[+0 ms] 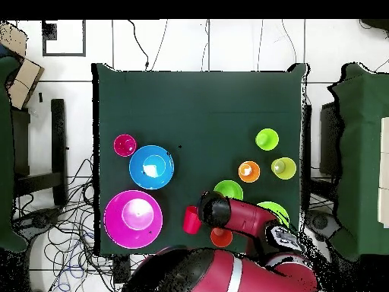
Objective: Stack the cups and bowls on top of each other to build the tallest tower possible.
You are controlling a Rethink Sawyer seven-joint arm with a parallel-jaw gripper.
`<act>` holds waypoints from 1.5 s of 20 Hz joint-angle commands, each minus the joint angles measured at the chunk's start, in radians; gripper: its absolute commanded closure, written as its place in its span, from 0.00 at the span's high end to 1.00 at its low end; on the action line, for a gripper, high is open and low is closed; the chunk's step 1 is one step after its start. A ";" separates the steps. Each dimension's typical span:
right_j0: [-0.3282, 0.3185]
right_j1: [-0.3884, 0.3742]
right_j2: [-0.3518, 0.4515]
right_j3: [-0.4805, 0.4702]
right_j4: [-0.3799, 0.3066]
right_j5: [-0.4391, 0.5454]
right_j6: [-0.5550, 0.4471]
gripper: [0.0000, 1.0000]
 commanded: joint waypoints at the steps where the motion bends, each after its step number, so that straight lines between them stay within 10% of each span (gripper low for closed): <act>1: -0.005 0.034 0.071 0.018 -0.001 -0.064 0.139 1.00; 30: -0.001 0.036 0.063 0.012 0.026 -0.085 0.162 1.00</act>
